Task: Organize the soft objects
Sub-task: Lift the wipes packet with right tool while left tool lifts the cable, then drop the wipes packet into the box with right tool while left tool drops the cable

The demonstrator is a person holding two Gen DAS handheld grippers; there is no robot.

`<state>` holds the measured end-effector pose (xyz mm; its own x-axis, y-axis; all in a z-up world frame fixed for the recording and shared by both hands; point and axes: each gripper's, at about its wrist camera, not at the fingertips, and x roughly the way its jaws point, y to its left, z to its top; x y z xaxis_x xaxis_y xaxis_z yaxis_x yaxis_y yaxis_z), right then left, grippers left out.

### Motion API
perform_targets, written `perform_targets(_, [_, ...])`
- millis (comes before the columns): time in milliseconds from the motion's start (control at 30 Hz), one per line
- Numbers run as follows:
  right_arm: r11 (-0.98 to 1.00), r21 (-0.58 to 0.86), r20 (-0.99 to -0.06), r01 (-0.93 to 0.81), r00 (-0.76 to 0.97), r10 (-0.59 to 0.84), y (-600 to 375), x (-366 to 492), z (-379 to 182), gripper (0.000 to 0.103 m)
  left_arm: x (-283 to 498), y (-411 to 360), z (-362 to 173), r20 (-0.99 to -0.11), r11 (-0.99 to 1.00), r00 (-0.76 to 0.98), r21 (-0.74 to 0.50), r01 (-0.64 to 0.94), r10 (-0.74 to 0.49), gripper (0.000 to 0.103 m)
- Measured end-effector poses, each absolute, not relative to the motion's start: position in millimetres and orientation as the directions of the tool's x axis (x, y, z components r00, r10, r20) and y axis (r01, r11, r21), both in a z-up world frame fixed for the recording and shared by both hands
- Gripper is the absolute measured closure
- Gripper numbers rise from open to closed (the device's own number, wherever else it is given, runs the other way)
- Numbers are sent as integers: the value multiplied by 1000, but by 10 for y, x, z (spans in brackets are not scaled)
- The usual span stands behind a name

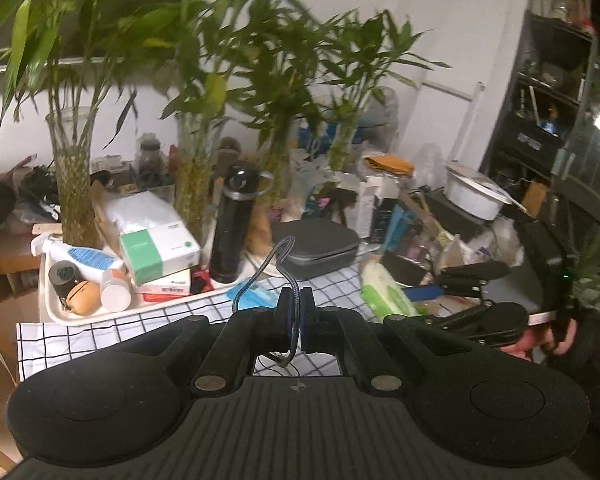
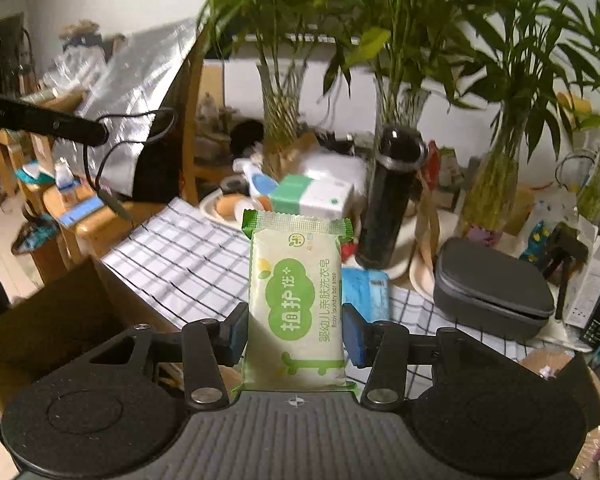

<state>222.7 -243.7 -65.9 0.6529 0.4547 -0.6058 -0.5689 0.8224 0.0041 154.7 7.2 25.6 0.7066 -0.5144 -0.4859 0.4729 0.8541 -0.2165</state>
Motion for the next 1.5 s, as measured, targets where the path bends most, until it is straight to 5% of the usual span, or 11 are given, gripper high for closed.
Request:
perform_targets(533, [816,56,-586,-576,643,494,-2514,1905,-614,52,1312,-280,-218,-500,819,649,-325,473,-573,97])
perform_targets(600, [816,54,-587,-575,643,492,-2514,1879,-619,52,1308,-329,-316,-560,838,628,-299,455,-541,69])
perform_targets(667, [816,55,-590,-575,641,491,-2517,1860,-630,52,1280,-354,-398,-614,865,619,-253,433,-490,52])
perform_targets(800, [815,46,-598,-577,638,486,-2523,1819,-650,52,1162,-269,-448,-645,893,632,-199,404,-430,46])
perform_targets(1500, [721,54,-648,-690,525,551,-2282,1673,-721,52,787,-68,-445,-676,920,650,-110,376,-347,46])
